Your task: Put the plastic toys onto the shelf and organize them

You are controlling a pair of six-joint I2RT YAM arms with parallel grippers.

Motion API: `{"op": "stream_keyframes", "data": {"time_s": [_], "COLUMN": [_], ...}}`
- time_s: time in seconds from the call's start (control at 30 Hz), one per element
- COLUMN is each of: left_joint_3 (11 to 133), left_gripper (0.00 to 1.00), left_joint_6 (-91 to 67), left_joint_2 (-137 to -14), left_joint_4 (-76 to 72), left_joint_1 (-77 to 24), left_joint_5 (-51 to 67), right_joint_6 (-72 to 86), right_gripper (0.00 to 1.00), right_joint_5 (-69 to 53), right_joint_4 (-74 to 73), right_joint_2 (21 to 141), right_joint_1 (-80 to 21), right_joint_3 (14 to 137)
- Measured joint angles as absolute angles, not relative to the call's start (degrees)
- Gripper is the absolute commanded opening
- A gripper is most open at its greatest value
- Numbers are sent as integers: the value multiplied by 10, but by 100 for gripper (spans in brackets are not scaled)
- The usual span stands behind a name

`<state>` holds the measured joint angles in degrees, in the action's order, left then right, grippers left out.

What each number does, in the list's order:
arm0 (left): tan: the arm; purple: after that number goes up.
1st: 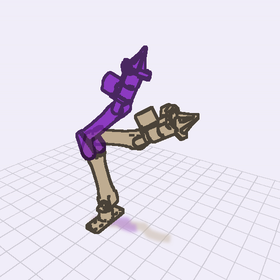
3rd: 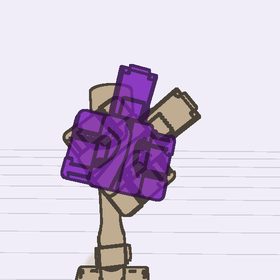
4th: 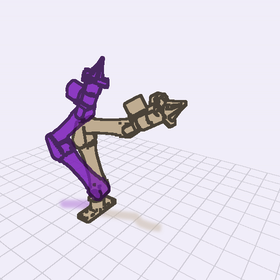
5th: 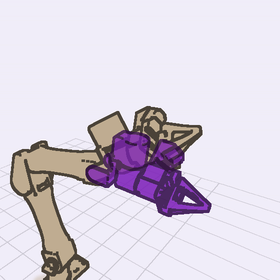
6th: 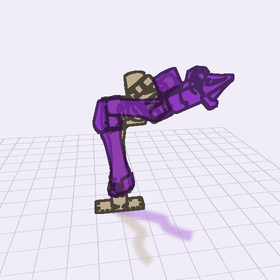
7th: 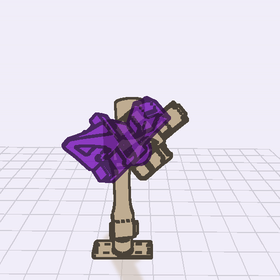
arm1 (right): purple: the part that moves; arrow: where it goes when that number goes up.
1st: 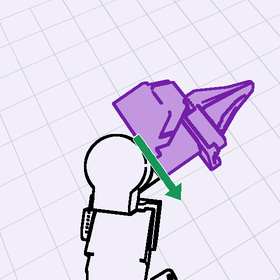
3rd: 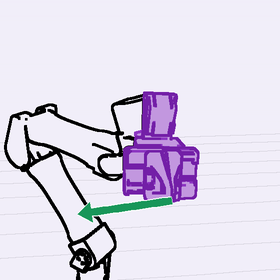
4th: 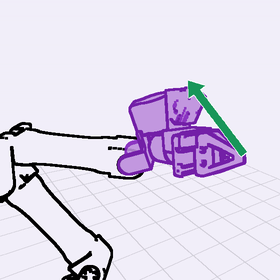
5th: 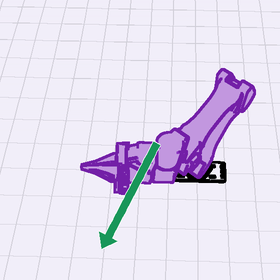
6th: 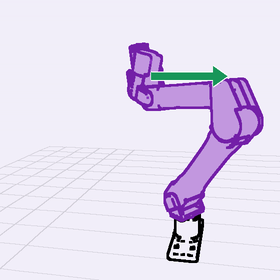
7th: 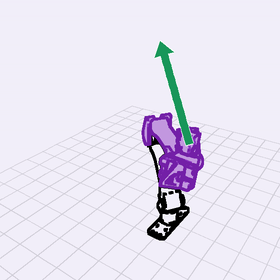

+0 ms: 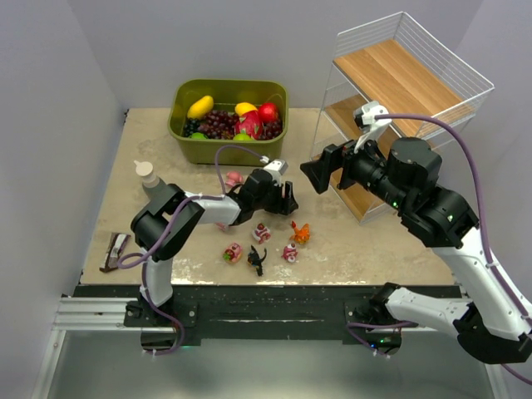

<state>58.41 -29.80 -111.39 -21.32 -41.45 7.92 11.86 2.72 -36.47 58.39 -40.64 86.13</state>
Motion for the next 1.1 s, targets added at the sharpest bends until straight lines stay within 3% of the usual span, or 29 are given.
{"op": "stream_keyframes", "data": {"time_s": [0.1,0.33,0.63,1.1], "left_joint_3": [587,601,641,809], "left_gripper": [51,40,40,41], "left_joint_6": [-305,-311,-321,-365], "left_joint_2": [-1114,-1117,-1117,-1177], "left_joint_4": [-211,-196,-135,-89], "left_joint_1": [-416,-417,-420,-480], "left_joint_5": [75,68,57,55], "right_joint_6": [118,117,120,129], "right_gripper": [99,99,98,98], "right_joint_5": [35,48,93,126], "right_joint_4": [-366,-367,-387,-400], "right_joint_2": [584,579,578,581], "right_joint_1": [-406,-406,-407,-406], "right_joint_3": [861,861,865,896]}}
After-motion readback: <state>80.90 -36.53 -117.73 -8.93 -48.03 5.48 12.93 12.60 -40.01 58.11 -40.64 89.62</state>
